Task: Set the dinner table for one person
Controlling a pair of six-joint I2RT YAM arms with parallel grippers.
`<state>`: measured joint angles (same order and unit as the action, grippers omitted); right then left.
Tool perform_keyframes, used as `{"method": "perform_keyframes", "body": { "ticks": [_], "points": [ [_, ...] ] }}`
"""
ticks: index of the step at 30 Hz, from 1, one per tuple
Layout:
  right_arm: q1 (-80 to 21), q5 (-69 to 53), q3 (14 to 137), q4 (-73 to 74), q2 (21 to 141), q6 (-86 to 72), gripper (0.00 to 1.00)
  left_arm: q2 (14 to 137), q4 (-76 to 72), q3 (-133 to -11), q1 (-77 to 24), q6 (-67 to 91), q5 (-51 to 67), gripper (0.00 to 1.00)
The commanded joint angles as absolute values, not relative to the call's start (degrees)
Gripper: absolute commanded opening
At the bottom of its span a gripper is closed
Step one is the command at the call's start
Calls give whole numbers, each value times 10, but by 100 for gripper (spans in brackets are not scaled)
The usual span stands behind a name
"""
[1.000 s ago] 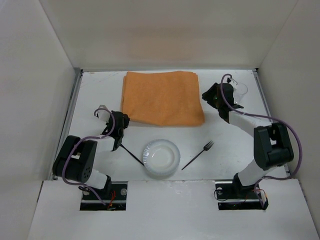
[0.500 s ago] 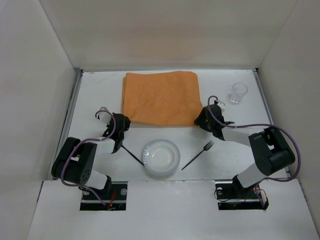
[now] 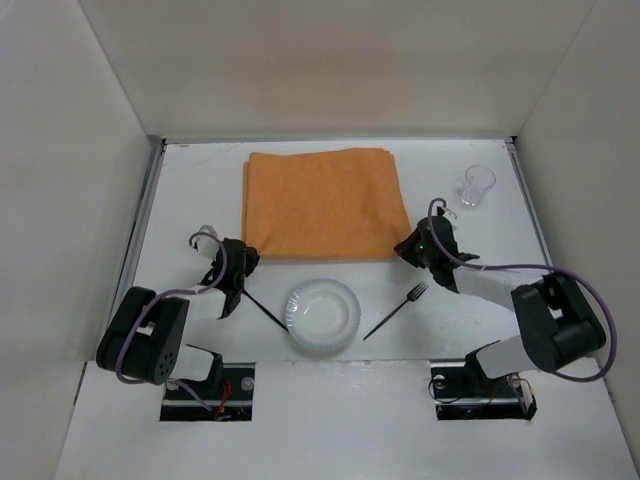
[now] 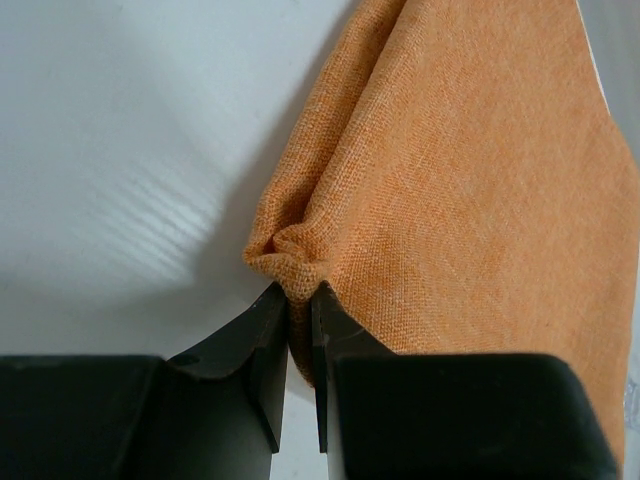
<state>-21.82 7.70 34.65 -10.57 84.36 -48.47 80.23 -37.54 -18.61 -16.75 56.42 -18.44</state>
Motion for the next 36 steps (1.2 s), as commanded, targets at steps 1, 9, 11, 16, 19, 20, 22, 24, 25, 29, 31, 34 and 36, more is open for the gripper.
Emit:
{"method": "perform_keyframes", "body": {
  "ticks": [1, 9, 11, 16, 19, 20, 22, 24, 25, 29, 31, 34, 36],
  "points": [
    [-218, 89, 310, -106, 788, -490, 9, 748, -345, -149, -160, 548, -189, 2],
    [-239, 91, 232, -86, 702, -511, 9, 650, -263, -108, -172, 545, -184, 2],
    [-239, 92, 225, -77, 683, -511, 9, 633, -244, -106, -179, 544, -185, 2],
    [-233, 96, 215, -59, 652, -506, 9, 614, -218, -103, -199, 545, -190, 2],
    [-235, 96, 219, -58, 656, -499, 10, 610, -215, -98, -209, 550, -192, 3],
    [-235, 96, 220, -58, 658, -500, 10, 608, -214, -96, -213, 551, -193, 3],
    [-235, 96, 221, -58, 662, -504, 12, 602, -201, -96, -221, 554, -196, 4],
    [-236, 96, 224, -60, 667, -499, 17, 588, -183, -98, -229, 554, -206, 7],
    [-237, 97, 225, -60, 667, -498, 20, 576, -174, -98, -232, 553, -219, 10],
    [-233, 102, 224, -49, 641, -497, 37, 523, -116, -110, -242, 543, -258, 28],
    [-232, 105, 232, -39, 628, -488, 43, 496, -86, -123, -246, 527, -277, 38],
    [-231, 118, 245, -16, 600, -481, 49, 466, -70, -137, -251, 505, -294, 51],
    [-232, 129, 259, -1, 585, -472, 52, 451, -66, -150, -254, 490, -295, 57]
  ]
}}
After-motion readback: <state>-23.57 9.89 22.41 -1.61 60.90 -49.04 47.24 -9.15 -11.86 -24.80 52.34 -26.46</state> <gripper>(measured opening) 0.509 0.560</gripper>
